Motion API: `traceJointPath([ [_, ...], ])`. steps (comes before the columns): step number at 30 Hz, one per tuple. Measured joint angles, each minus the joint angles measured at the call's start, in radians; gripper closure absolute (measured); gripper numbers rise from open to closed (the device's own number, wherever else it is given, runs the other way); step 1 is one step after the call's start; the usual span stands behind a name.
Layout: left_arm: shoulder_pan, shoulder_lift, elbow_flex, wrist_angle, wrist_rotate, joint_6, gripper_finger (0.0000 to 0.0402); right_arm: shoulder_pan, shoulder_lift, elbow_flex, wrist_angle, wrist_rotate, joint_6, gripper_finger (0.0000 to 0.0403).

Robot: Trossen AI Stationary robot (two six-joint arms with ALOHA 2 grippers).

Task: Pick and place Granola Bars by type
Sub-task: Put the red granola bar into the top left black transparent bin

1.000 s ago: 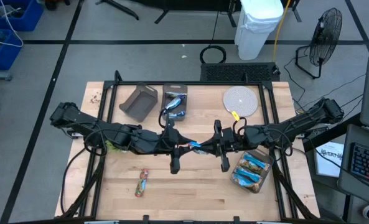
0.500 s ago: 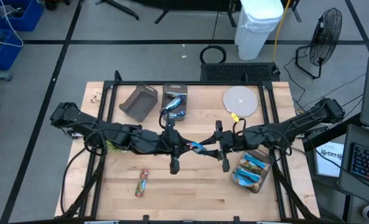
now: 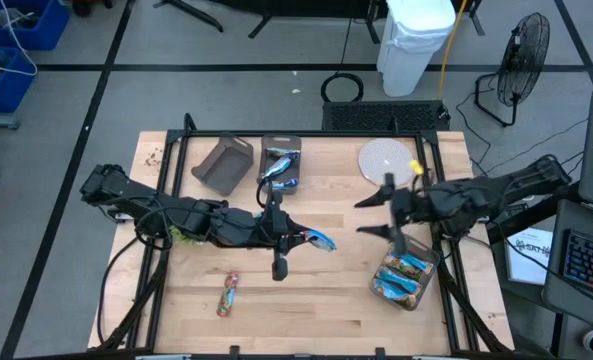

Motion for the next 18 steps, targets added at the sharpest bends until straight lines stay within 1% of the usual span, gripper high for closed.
traceJointPath([
  [4,0.0,0.0,0.0,0.0,-0.006,-0.005,0.0375,-0.025,-0.105,0.0,-0.176,0.053,0.006,0.0149],
  [6,0.0,0.0,0.0,0.0,-0.044,-0.02,0.0375,-0.033,-0.152,-0.006,-0.229,0.094,-0.002,0.0153],
  [10,0.031,-0.001,0.0,0.002,-0.154,-0.044,0.0375,-0.045,-0.253,-0.082,-0.218,0.15,-0.034,0.0155],
  [13,0.082,-0.002,0.0,0.0,-0.161,-0.05,0.0376,-0.053,-0.325,-0.171,-0.191,0.178,-0.033,0.0156],
  [18,0.19,-0.002,0.0,-0.016,-0.161,-0.072,0.0376,-0.057,-0.424,-0.318,-0.138,0.181,-0.013,0.0156],
])
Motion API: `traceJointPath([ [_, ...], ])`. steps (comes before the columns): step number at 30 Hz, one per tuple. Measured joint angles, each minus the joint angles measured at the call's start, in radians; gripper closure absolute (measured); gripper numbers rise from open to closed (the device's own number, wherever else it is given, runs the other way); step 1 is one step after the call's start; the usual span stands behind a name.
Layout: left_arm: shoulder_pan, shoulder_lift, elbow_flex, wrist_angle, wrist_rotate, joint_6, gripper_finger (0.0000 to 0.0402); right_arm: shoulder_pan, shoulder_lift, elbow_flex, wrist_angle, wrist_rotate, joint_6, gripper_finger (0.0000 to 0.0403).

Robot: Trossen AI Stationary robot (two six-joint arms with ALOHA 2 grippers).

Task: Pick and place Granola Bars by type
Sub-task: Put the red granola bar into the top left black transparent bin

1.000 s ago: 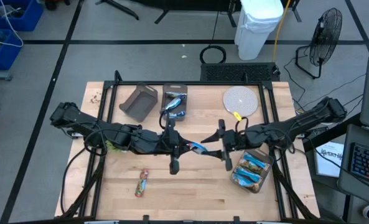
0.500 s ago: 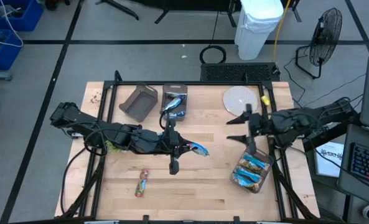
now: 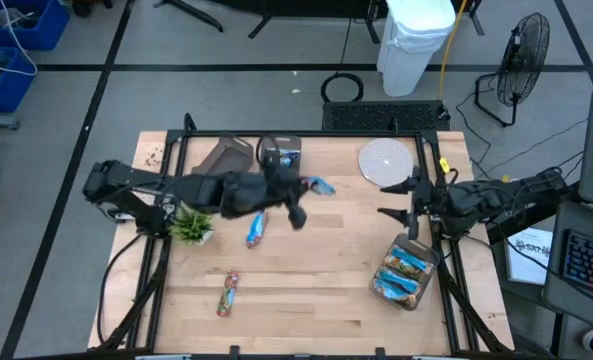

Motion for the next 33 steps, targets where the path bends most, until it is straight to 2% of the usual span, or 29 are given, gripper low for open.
traceJointPath([
  [8,0.169,0.0,0.0,-0.066,-0.001,-0.014,0.0377,0.0,-0.121,-0.198,0.098,0.025,0.023,0.0157],
  [17,0.32,-0.009,0.0,-0.138,0.001,-0.009,0.0377,0.0,-0.298,-0.348,0.164,0.027,0.034,0.016],
  [24,0.458,-0.009,-0.001,-0.177,0.096,0.017,0.0377,0.0,-0.398,-0.426,0.165,0.141,0.071,0.0161],
  [33,0.665,-0.01,-0.001,-0.247,0.242,0.041,0.0377,0.0,-0.429,-0.495,0.171,0.256,0.148,0.0161],
])
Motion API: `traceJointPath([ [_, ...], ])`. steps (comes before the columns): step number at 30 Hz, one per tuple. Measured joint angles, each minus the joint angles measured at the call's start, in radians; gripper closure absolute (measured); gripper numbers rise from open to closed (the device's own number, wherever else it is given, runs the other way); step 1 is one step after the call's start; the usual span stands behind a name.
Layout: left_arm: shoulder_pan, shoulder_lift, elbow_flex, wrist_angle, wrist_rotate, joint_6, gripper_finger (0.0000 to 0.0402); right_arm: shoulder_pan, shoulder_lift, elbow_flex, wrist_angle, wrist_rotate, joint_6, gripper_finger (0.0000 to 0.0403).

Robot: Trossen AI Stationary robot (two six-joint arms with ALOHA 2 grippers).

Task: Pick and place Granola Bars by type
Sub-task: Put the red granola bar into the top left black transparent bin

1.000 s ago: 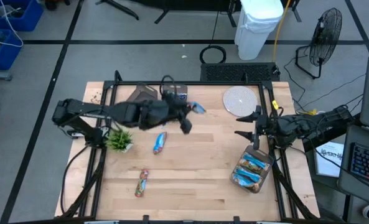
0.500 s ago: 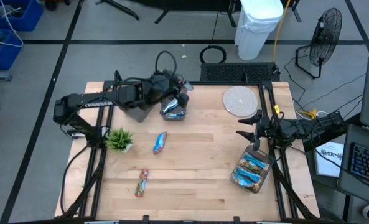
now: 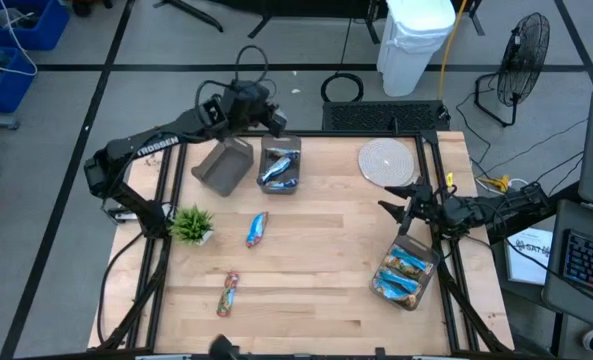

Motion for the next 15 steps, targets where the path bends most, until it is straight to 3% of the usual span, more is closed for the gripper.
traceJointPath([
  [9,0.184,0.0,0.0,-0.126,0.077,0.004,0.0377,0.0,0.001,-0.053,0.004,0.055,0.143,0.0161],
  [15,0.245,0.0,0.0,-0.238,0.163,-0.066,0.0377,0.0,0.006,-0.055,-0.001,0.08,0.132,0.0161],
])
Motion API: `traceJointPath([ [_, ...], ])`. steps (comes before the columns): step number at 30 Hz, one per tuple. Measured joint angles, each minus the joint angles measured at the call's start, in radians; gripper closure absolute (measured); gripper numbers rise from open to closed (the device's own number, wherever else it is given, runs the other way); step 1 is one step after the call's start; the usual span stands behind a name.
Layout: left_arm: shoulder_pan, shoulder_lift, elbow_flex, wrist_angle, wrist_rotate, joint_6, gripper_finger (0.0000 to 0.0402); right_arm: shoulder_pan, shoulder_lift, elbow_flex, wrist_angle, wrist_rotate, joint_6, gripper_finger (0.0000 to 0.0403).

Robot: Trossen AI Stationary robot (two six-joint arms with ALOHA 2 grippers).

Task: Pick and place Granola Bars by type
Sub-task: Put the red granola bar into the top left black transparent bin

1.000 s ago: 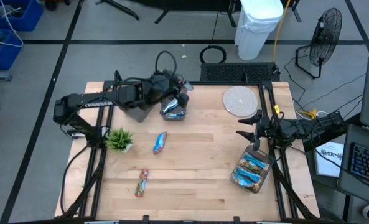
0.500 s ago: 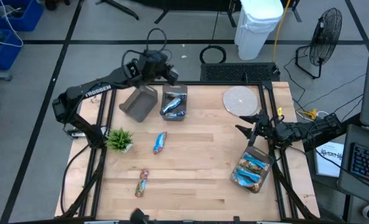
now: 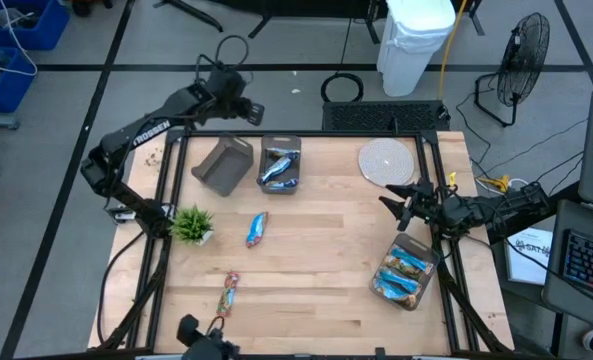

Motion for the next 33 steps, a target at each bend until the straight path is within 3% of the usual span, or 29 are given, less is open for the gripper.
traceJointPath([
  [13,0.125,0.0,0.0,-0.282,0.07,-0.061,0.0377,0.0,0.0,-0.001,-0.003,-0.001,-0.001,0.0161],
  [22,0.175,0.0,-0.002,-0.34,0.163,-0.073,0.0378,0.0,0.0,-0.002,-0.004,-0.001,-0.001,0.0161],
  [33,0.159,0.001,-0.199,-0.306,0.223,-0.25,0.0378,0.0,0.0,-0.002,-0.004,-0.001,-0.001,0.016],
])
